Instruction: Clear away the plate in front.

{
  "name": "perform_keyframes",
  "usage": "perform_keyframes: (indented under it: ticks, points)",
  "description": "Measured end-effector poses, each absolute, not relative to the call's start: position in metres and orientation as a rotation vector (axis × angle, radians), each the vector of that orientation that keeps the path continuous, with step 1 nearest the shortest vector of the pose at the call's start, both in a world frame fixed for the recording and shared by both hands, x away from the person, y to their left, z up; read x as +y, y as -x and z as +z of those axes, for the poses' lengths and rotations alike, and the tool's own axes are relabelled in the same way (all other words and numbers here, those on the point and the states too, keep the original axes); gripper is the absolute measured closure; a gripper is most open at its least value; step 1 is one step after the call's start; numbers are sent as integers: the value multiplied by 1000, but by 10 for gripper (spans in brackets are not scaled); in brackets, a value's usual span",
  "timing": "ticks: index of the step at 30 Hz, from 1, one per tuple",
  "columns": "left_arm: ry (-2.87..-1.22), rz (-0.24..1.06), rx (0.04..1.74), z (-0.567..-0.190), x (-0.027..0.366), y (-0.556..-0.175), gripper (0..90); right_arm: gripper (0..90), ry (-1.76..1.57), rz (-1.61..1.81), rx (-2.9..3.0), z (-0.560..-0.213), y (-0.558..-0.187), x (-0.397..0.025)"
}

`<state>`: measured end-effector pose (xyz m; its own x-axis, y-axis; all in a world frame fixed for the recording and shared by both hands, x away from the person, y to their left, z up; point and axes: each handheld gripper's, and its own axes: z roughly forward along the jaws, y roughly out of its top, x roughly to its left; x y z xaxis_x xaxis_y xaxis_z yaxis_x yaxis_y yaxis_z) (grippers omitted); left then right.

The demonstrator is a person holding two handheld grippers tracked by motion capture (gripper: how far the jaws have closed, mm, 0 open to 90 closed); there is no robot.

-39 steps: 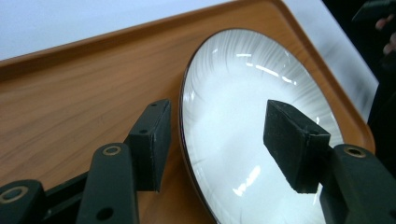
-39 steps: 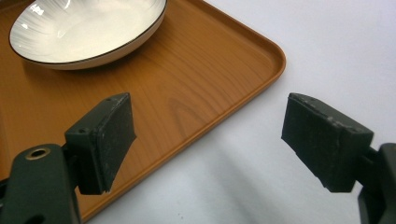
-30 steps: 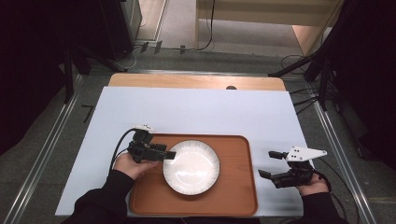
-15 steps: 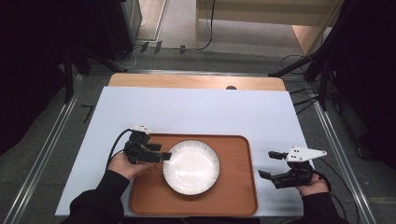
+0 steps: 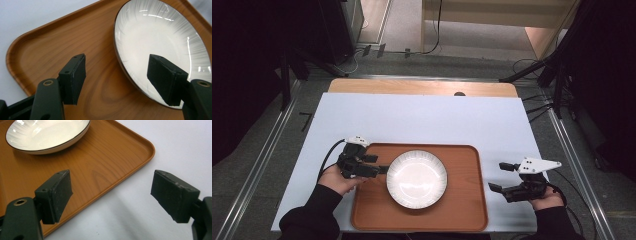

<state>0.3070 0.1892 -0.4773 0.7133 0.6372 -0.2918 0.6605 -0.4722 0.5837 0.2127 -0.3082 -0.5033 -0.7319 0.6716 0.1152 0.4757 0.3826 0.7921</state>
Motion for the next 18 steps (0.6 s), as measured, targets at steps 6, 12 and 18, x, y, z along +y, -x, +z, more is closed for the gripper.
perform_keyframes:
  ticks: [6,12,18]
  points:
    - [-2249,-12,982,-476,198,-304,315,178,-1024,1264,2423,-503,-213,-308]
    - [-2248,24,952,-474,205,-299,316,178,-1024,1264,2427,-503,-212,-308]
    - [-2255,53,964,-474,215,-297,316,178,-1023,1262,2431,-503,-213,-308]
